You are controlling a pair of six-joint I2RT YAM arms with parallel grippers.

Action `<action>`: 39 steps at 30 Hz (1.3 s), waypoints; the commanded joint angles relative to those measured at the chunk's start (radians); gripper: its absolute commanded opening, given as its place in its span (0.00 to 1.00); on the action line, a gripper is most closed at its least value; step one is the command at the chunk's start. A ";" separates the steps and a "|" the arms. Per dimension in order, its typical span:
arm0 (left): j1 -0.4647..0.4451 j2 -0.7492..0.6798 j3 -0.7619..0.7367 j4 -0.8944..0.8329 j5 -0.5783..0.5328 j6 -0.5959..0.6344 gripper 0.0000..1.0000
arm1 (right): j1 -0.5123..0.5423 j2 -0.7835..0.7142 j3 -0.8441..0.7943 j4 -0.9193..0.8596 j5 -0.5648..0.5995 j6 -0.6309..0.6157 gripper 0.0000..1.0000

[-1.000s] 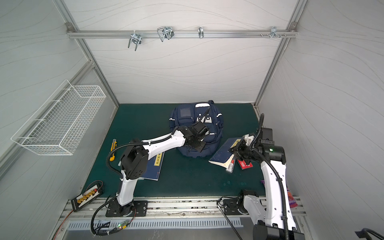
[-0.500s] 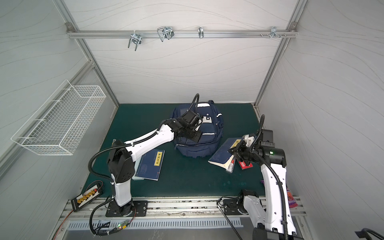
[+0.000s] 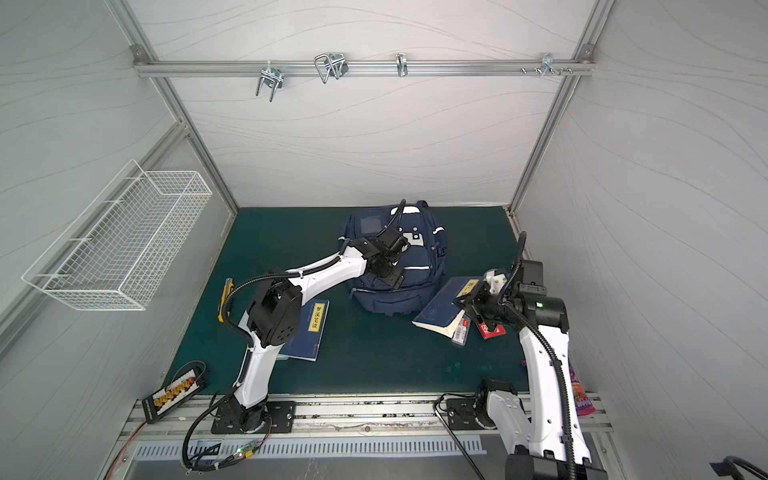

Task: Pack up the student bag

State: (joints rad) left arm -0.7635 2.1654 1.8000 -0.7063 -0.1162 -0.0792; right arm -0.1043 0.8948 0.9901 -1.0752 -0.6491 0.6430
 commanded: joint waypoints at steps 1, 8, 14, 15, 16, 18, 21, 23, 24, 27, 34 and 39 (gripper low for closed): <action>-0.001 0.031 0.032 0.024 -0.066 0.067 0.82 | -0.001 -0.011 0.015 -0.016 -0.022 -0.007 0.00; 0.005 -0.049 -0.077 0.039 0.094 0.150 0.89 | 0.000 -0.001 0.036 -0.061 0.016 -0.038 0.00; 0.005 -0.062 -0.150 0.124 0.104 0.166 0.90 | 0.002 0.020 0.035 -0.051 0.012 -0.039 0.00; 0.005 -0.031 -0.119 0.096 0.090 0.167 0.89 | 0.002 0.023 0.035 -0.050 0.007 -0.037 0.00; 0.006 0.000 -0.089 0.083 0.060 0.166 0.86 | 0.002 0.025 0.035 -0.048 0.004 -0.036 0.00; 0.006 0.035 -0.060 0.101 -0.015 0.145 0.80 | 0.003 0.026 0.033 -0.048 -0.001 -0.034 0.00; 0.006 0.051 -0.035 0.149 -0.112 0.114 0.71 | 0.005 0.023 0.029 -0.051 0.000 -0.034 0.00; 0.013 0.061 -0.016 0.170 -0.108 0.106 0.55 | 0.008 0.018 0.020 -0.052 0.000 -0.033 0.00; 0.013 0.070 -0.005 0.174 -0.119 0.101 0.47 | 0.009 0.017 0.016 -0.052 -0.002 -0.031 0.00; 0.019 0.094 0.072 0.132 -0.135 0.085 0.07 | 0.011 0.012 0.010 -0.044 -0.002 -0.029 0.00; 0.016 -0.099 0.094 0.070 -0.043 -0.011 0.00 | 0.051 0.011 -0.049 0.143 -0.048 0.064 0.00; 0.011 -0.239 0.061 0.069 0.052 -0.003 0.00 | 0.195 0.066 -0.095 0.389 -0.019 0.174 0.00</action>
State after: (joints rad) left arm -0.7494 2.0583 1.8359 -0.6605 -0.1291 -0.0471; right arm 0.0322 0.9325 0.8993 -0.8845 -0.6544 0.7376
